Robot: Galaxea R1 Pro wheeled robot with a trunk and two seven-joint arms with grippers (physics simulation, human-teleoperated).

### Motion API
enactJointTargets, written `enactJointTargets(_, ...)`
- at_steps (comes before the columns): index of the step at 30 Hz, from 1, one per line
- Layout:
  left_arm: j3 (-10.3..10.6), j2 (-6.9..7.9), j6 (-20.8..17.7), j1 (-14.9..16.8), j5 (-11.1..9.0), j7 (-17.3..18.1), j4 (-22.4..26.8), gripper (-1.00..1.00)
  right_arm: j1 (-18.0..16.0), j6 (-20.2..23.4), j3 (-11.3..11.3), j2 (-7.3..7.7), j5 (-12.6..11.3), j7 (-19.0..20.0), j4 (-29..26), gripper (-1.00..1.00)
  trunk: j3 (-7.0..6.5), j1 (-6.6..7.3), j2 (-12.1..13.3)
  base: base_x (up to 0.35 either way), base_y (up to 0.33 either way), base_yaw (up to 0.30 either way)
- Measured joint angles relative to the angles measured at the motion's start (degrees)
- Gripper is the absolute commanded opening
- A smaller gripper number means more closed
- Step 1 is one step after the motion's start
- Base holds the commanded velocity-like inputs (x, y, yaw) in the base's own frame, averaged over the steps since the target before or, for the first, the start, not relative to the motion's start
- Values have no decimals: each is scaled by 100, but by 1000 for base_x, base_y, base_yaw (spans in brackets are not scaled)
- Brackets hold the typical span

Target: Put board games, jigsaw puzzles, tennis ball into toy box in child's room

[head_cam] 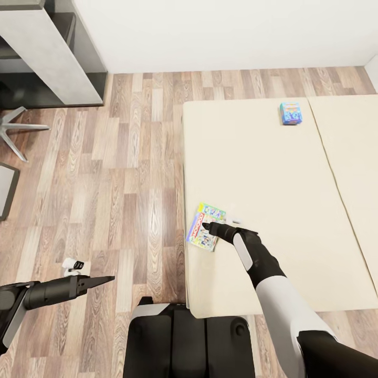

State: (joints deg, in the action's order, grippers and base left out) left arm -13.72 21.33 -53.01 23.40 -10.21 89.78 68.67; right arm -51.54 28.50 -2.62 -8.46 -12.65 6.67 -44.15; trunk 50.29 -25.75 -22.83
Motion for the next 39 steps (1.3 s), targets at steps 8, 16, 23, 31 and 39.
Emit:
enactJointTargets(8,-1,7,0,0,0,0,0,100,3,-1,0,-7,0,-3,-2,100,-4,0,0,0,0,0)
enactJointTargets(16,0,9,0,-1,0,0,0,100,-1,-1,0,-2,-6,-3,-1,100,-1,0,0,0,0,0)
enactJointTargets(23,0,2,0,-2,0,0,-1,100,-3,6,0,0,-8,-3,0,100,30,0,0,0,0,0)
enactJointTargets(31,0,0,0,-1,0,0,-1,100,3,0,0,0,-4,-3,0,100,46,0,0,0,0,0)
enactJointTargets(39,0,0,0,-1,0,0,-4,100,-2,-1,0,0,-2,-4,0,100,57,0,0,0,0,0)
